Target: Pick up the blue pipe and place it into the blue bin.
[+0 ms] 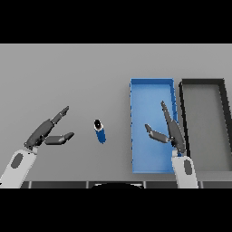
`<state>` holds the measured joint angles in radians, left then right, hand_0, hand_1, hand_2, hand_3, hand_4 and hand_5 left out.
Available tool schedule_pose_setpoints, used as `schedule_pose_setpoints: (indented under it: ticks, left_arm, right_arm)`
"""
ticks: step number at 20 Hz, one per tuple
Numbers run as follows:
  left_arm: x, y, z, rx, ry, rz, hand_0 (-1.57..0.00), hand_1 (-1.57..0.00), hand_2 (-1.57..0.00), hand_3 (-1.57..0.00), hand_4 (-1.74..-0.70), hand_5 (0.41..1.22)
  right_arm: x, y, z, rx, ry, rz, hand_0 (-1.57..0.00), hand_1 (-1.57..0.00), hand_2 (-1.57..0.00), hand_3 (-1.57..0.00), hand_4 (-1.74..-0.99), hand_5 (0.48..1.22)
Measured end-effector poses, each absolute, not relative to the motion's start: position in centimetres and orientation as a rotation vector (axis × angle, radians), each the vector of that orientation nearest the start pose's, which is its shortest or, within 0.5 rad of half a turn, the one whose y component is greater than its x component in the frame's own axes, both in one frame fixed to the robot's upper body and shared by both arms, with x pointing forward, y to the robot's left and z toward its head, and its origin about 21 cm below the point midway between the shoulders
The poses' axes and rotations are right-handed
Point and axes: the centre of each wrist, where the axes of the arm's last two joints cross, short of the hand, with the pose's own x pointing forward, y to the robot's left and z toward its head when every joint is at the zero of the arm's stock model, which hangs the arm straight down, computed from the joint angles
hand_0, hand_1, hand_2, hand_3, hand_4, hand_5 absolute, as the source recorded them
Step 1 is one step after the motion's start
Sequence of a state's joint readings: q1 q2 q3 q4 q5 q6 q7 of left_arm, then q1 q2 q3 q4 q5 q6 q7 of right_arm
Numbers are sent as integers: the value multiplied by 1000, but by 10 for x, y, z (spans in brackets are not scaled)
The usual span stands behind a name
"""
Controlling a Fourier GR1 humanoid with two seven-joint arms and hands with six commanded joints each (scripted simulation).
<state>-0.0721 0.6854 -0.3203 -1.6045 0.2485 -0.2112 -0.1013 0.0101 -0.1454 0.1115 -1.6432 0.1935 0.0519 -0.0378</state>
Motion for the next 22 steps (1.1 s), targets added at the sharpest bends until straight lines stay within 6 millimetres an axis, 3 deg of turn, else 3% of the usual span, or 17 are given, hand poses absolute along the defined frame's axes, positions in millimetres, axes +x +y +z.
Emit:
schedule_pose_setpoints:
  ticks: [3,8,11,16,22]
  left_arm:
    - [242,286,52,-153,-1423,-837,1,1,1,1,-1047,483]
    - [230,253,32,-232,-1379,-937,1,1,1,1,-1107,463]
    - [234,238,27,-264,-1404,-935,1,1,1,1,-1149,484]
    - [250,201,8,-285,-1429,-898,1,1,1,1,-1126,487]
    - [259,183,-17,-298,-1434,-847,1,1,1,1,-1104,497]
  right_arm:
    - [242,-235,19,-119,-1659,383,1,1,1,1,-1228,573]
    - [243,-237,18,-135,-1642,394,1,1,1,1,-1212,570]
    - [239,-233,18,-123,-1654,396,1,1,1,1,-1210,564]
    - [238,-234,17,-113,-1655,376,1,1,1,1,-1205,554]
    - [240,-234,16,-107,-1644,364,1,1,1,1,-1200,547]
